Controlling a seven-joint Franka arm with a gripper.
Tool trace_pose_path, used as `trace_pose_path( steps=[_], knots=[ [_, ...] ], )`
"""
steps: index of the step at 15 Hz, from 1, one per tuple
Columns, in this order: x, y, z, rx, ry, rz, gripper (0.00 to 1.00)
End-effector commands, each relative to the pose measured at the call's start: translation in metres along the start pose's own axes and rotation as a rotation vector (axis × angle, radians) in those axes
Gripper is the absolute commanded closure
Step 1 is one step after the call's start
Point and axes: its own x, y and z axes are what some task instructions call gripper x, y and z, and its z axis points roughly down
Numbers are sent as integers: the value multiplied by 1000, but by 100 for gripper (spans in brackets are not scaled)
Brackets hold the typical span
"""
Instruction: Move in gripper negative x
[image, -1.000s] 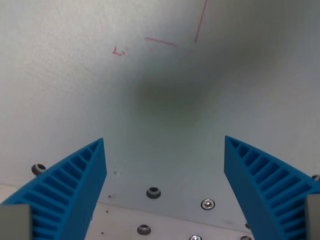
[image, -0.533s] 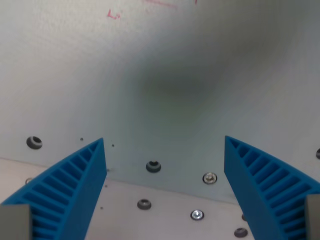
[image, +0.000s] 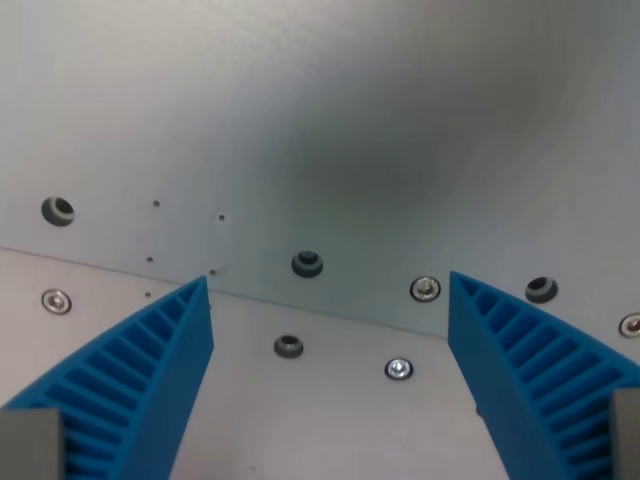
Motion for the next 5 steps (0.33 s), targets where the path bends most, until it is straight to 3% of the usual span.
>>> trace_pose_path(
  steps=[1, 5],
  knots=[
    [-27, -1, -7, -33, 74, -19, 0],
    [-47, -1, -5, -33, 74, -19, 0]
  ],
)
